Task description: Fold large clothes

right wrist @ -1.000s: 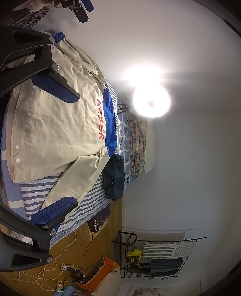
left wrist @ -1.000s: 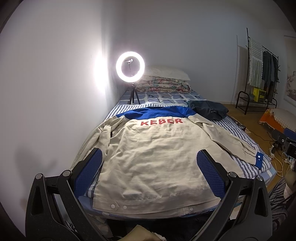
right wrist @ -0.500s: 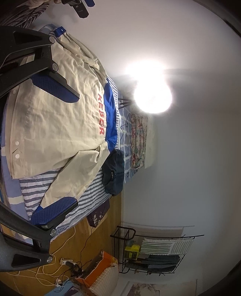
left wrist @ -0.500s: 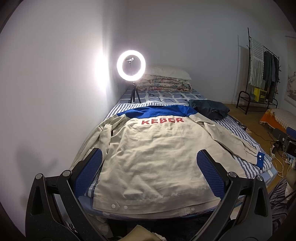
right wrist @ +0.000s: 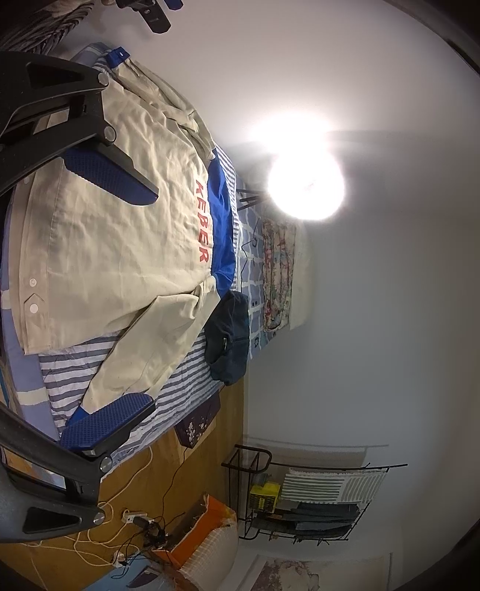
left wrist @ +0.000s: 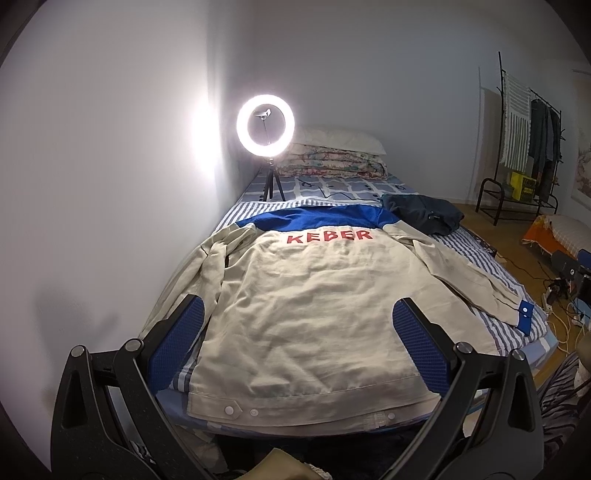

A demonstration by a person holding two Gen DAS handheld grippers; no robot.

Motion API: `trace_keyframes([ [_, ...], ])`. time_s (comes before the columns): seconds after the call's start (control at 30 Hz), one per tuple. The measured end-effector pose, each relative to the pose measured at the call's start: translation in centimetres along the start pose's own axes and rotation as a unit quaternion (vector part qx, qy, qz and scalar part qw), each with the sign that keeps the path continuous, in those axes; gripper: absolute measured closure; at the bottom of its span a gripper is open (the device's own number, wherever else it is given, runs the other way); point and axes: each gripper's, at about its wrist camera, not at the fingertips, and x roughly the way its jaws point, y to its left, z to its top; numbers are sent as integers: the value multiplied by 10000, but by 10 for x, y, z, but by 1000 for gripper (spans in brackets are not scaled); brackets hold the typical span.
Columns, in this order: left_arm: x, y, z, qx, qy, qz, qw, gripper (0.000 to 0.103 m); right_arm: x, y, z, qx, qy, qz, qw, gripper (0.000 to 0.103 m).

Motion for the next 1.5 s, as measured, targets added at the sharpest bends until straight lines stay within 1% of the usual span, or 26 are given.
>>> trace_keyframes([
  [0.33,4,0,-1,13,28,59,10000,0,5,3,2,-23,4,13,10000,0],
  [0.47,9,5,-3,-14,55,145,9999,0,14,9,6,-38,46,66,10000,0],
  [0.67,14,15,-16,0,170,391,9991,0,34,26,12,-192,58,281,9994,0],
  [0.8,14,27,-32,-32,147,517,9986,0,50,45,15,-291,17,601,9978,0],
  [0.83,14,31,-37,-69,161,525,9985,1,56,52,16,-309,-15,744,9968,0],
  [0.9,16,40,-44,-176,216,528,9982,5,64,62,17,-339,-99,1038,9940,0],
  [0.93,18,45,-48,-244,259,544,9979,10,69,67,17,-385,-126,1219,9917,0],
  [0.97,19,50,-51,-314,295,542,9976,17,73,74,17,-436,-134,1375,9894,0],
  [1.0,21,54,-54,-381,333,504,9974,22,79,82,17,-498,-109,1554,9865,0],
  [1.03,22,60,-59,-481,385,431,9972,32,85,89,18,-551,-61,1719,9835,0],
  [1.07,23,66,-64,-577,444,369,9967,42,91,96,18,-596,2,1903,9799,1],
  [1.1,24,70,-67,-664,504,336,9959,46,96,104,18,-645,76,2100,9755,4],
  [1.13,25,76,-73,-783,582,300,9948,51,103,114,19,-711,173,2351,9692,8],
  [1.17,25,81,-76,-859,628,279,9939,54,109,125,19,-776,268,2583,9626,10],
  [1.2,25,85,-81,-941,673,279,9929,55,116,138,19,-854,395,2844,9541,16],
  [1.3,22,94,-89,-1065,762,361,9907,56,134,175,16,-1061,746,3417,9308,22],
  [1.33,21,97,-92,-1099,776,399,9901,59,140,190,15,-1146,868,3623,9209,23],
  [1.37,20,101,-94,-1150,790,438,9892,66,146,210,12,-1256,1019,3877,9075,26],
  [1.4,18,105,-96,-1190,805,454,9886,68,150,221,9,-1319,1120,4029,8987,31],
  [1.43,17,110,-99,-1245,828,467,9877,69,156,240,5,-1410,1304,4280,8832,34],
  [1.5,16,117,-102,-1292,845,511,9867,70,168,273,-6,-1478,1698,4647,8564,36],
])
